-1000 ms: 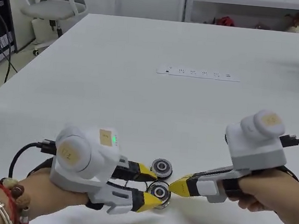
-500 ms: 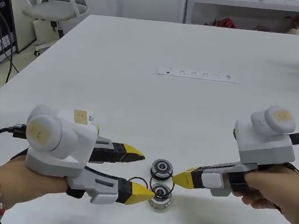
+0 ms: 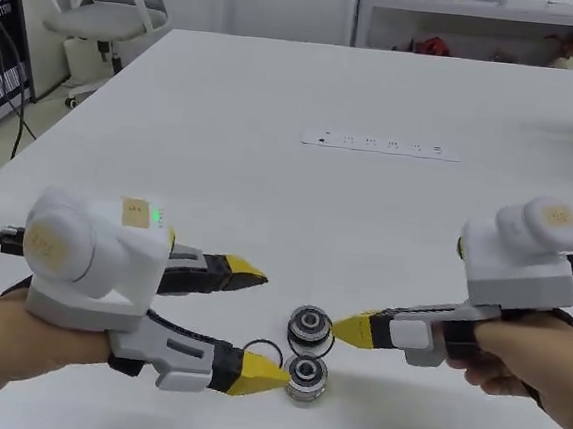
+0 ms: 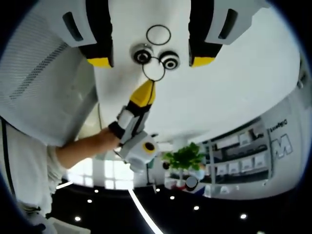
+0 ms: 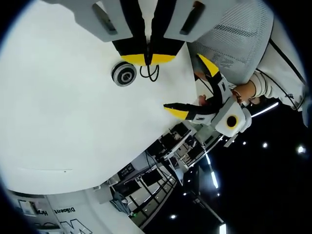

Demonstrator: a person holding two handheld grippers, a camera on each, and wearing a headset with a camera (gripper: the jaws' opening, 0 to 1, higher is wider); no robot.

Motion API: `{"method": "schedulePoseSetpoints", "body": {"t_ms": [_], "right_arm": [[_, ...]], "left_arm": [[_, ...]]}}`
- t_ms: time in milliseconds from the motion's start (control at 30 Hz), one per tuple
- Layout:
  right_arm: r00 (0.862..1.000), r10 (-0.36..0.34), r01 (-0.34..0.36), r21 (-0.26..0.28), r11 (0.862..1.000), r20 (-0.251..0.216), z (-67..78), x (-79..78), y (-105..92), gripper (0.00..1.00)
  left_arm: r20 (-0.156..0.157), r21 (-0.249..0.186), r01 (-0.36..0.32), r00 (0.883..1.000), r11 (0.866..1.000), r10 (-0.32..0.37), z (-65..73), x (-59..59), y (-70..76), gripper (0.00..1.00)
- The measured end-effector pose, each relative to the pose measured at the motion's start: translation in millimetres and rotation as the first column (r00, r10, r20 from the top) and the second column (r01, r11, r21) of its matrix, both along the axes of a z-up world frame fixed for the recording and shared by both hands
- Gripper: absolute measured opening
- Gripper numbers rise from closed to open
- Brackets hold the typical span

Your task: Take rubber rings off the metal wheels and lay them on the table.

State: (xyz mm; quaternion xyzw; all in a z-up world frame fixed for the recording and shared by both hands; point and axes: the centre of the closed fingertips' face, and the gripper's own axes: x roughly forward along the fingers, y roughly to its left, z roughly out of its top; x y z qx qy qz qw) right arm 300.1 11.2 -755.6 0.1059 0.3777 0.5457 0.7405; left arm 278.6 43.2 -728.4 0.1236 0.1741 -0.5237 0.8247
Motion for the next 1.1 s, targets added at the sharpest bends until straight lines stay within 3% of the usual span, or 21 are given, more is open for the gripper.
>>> {"method": "schedulePoseSetpoints", "body": {"t_ms": [333,600,1100], "right_arm": [[1.0,-0.003,0.002,0.03,1.0,0.013,9.5,0.2,5.2,0.0],[1.0,-0.019,0.018,0.058,0.998,0.018,17.5,0.7,10.7,0.0],[0.999,-0.001,-0.001,0.053,0.999,0.043,20.4,-6.2,21.9,0.0]], "left_arm": [[0.016,-0.054,-0.065,0.998,0.996,0.066,15.4,10.3,6.4,0.82],[0.027,-0.066,-0.062,0.998,0.996,0.064,21.0,8.6,7.4,0.87],[0.029,-0.064,-0.063,0.997,0.996,0.065,21.7,9.1,13.6,0.93]]}}
